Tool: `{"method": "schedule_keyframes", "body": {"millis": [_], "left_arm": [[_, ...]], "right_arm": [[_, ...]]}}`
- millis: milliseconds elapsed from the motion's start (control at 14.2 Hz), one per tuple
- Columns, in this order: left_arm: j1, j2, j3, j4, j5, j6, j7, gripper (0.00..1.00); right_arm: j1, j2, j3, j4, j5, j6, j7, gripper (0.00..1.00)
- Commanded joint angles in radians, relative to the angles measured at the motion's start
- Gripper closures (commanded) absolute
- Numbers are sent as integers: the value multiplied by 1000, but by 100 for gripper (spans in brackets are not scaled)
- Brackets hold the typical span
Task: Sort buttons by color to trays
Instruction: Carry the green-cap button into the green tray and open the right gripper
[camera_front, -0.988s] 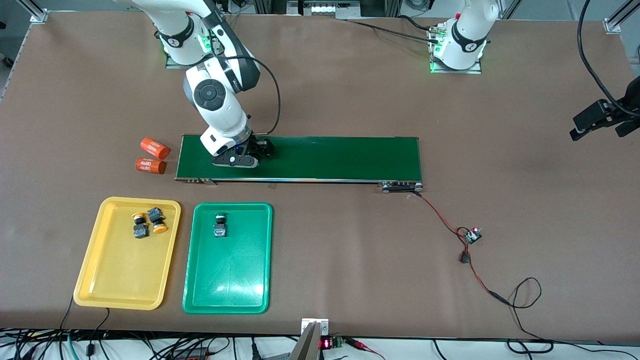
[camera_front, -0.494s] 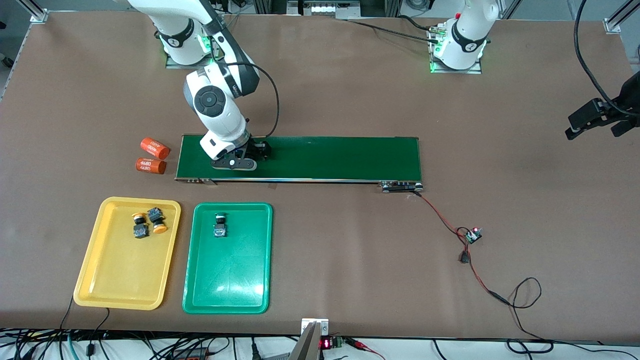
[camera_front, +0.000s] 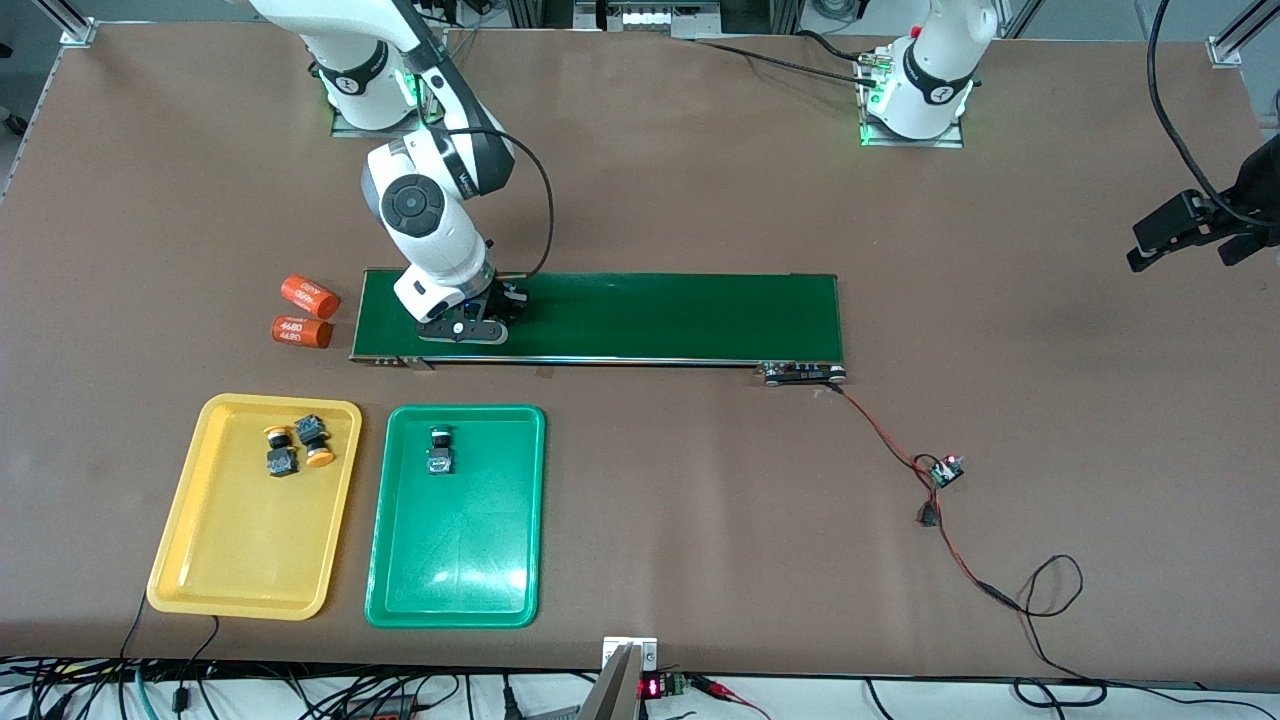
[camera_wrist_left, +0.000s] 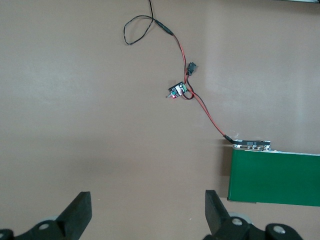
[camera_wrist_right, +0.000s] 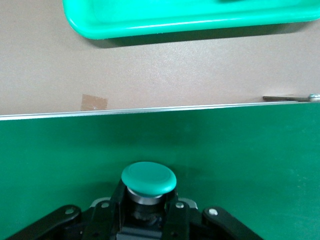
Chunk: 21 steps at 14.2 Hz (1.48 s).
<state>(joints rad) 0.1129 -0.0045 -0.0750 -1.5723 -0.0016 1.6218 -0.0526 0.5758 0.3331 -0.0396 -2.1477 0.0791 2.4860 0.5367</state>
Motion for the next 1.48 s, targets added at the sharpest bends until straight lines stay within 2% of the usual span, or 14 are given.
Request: {"method": "schedule_keyframes", "body": {"millis": [0,212,423,564,917,1411], "left_arm": [[5,-5,0,15,-9,-36,8,0],[5,-5,0,15,-9,-36,8,0],[4,-5,-2,15,-9,-37,10,0],[4,-5,-2,15,-9,-37,10,0],[4,-5,-3,15,-8,-37,8,0],[4,-5,-2,15,-8,-37,10,0]], "right_arm": [[-5,-9,1,5,13,1,-24,82],[-1,-35,-16,34,11,-33,-69,82],[-2,-43,-58,116,4,-131,-213,82],[-25,-39,-72,156,4,-147,-302,82],[-86,50,-74,242,2,-37,-468,82],[-91,233,-74,390,2,137,-498,82]]}}
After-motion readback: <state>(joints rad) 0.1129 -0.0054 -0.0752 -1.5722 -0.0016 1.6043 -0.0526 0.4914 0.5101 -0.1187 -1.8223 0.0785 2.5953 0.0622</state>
